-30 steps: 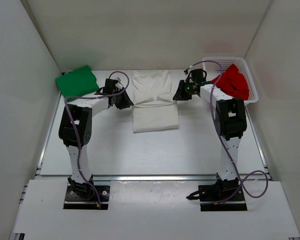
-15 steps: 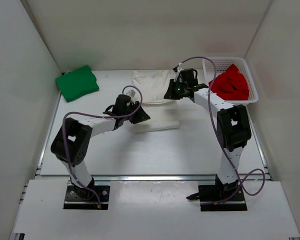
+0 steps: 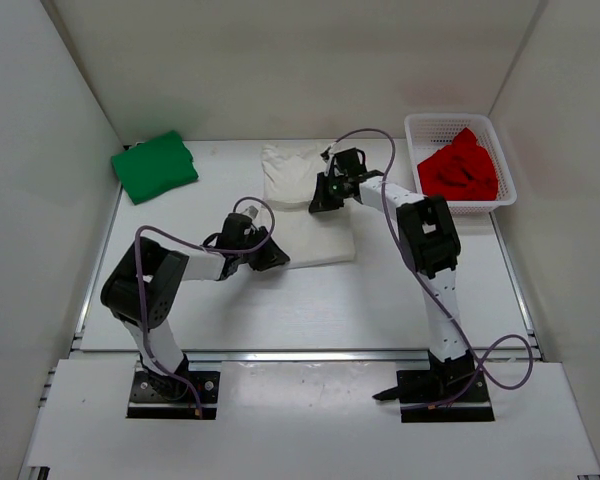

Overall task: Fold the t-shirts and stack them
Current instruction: Fold the folded rectangular tshirt in 1/3 of the way, then grab one side of the 2/3 rectangular tshirt with both arms

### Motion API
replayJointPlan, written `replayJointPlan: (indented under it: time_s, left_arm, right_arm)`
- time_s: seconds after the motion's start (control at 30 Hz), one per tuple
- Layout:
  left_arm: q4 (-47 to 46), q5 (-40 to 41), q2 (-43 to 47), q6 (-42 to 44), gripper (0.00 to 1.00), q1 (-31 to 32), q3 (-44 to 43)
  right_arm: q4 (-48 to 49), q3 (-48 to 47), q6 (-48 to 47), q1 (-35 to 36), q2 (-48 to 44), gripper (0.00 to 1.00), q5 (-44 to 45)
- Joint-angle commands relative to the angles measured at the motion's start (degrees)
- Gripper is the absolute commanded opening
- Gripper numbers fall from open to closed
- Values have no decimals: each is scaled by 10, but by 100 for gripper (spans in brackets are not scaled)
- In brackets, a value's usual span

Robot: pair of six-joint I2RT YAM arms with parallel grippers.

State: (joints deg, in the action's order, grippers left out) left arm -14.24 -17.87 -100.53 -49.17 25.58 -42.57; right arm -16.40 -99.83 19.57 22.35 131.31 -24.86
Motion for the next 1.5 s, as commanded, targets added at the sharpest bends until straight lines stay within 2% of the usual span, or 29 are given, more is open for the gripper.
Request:
replayJointPlan:
  time_s: [0.0, 0.07, 0.2, 0.27, 0.4, 0.47, 0.5, 0.57, 0.7, 0.8, 0.97, 1.13, 1.33, 1.47]
  left_arm:
    - [1, -6, 34, -1, 35, -3, 34]
    - [0, -13, 45, -3, 35, -1, 39]
    - [6, -30, 84, -5, 36, -8, 49]
    - [10, -37, 121, -5, 36, -11, 52]
    - [70, -9, 172, 28, 37, -11, 52]
    - [69, 0, 200, 28, 37, -18, 79]
    - [61, -8, 209, 20, 37, -29, 83]
    - [54, -28, 217, 12, 37, -44, 113]
    - [70, -30, 241, 26, 38, -60, 133]
    - [72, -30, 250, 28, 41, -63, 151]
    - [69, -30, 237, 28, 44, -68, 150]
    - [66, -30, 216, 23, 51, -79, 139]
    - [62, -28, 202, 20, 52, -77, 108]
    - [62, -10, 186, 23, 51, -77, 94]
  right_arm:
    - [11, -69, 9, -26, 27, 0, -5]
    - [8, -102, 13, -42, 47, 0, -13]
    - [-83, -205, -5, -48, 77, 1, -10]
    - [-86, -189, -15, -44, 49, 0, -5]
    - [-24, -31, -2, -41, -99, 0, 17]
    - [29, 103, 27, -43, -165, 1, 10]
    - [68, 139, 43, -44, -207, 0, 5]
    - [124, 275, 69, -50, -282, 0, -13]
    - [227, 437, 106, -66, -357, 0, -62]
    - [270, 538, 113, -74, -393, 1, -56]
    - [306, 577, 125, -97, -367, 1, -73]
    - [327, 619, 130, -90, -366, 0, -88]
    - [279, 593, 115, -71, -443, 0, -86]
    - [304, 555, 130, -82, -412, 0, -99]
